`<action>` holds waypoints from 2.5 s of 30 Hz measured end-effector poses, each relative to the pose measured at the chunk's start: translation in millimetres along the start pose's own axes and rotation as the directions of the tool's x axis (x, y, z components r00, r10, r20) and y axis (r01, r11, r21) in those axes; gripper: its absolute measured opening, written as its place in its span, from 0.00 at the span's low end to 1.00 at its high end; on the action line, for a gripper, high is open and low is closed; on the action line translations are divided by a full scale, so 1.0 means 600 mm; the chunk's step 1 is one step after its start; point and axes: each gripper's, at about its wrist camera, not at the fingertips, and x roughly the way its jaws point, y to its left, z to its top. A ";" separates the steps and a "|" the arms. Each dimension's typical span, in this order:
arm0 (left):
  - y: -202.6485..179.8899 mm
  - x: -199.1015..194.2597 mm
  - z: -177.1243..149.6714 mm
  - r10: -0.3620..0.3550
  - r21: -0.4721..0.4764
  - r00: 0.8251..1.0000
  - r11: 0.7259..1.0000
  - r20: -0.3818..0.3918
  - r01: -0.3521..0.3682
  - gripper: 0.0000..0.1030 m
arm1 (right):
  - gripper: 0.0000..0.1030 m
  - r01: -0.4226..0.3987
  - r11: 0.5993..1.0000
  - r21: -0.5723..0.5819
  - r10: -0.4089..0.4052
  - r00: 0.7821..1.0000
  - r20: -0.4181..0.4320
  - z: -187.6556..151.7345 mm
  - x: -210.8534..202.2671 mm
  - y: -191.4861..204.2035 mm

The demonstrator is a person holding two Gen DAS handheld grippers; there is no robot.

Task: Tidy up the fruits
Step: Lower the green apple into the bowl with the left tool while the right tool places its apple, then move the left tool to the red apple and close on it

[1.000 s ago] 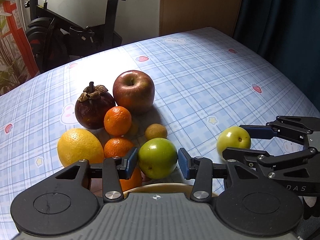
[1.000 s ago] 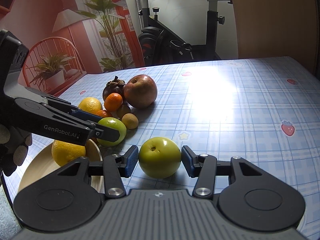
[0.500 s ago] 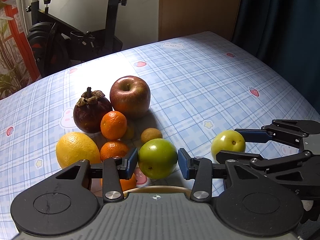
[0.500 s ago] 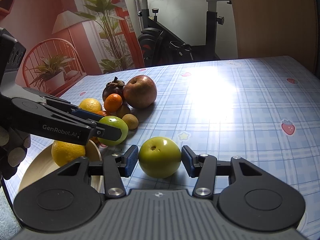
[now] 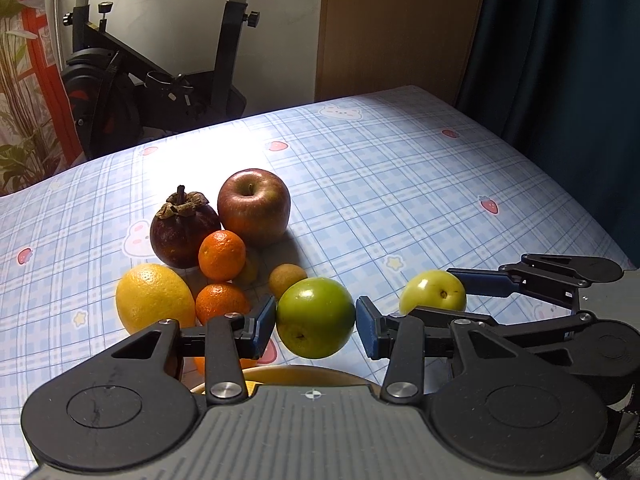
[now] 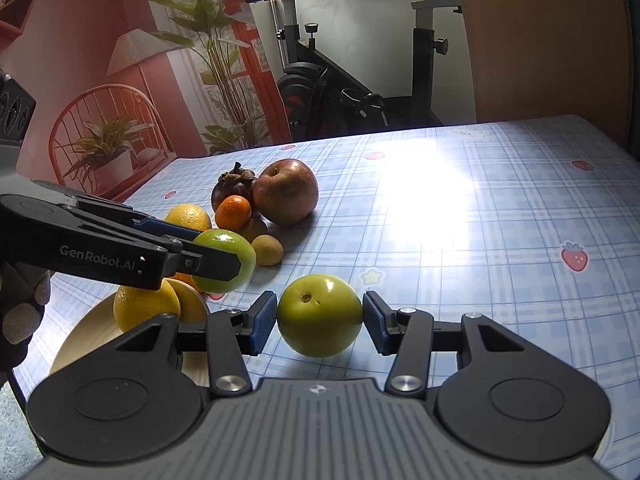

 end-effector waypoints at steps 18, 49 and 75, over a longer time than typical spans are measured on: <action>0.048 -0.179 -0.082 0.068 -0.086 0.988 0.995 0.138 -0.056 0.45 | 0.49 -0.094 0.988 -0.121 0.092 0.996 -0.022 -0.006 -0.030 0.121; 0.090 -0.100 -0.146 0.077 -0.081 0.997 0.994 0.011 -0.076 0.45 | 0.49 -0.104 0.962 -0.251 0.081 0.992 -0.101 -0.031 0.053 0.151; 0.150 -0.159 -0.107 0.120 -0.238 0.985 0.967 0.127 -0.087 0.45 | 0.52 -0.059 0.972 -0.226 0.054 0.998 -0.028 0.022 0.022 0.121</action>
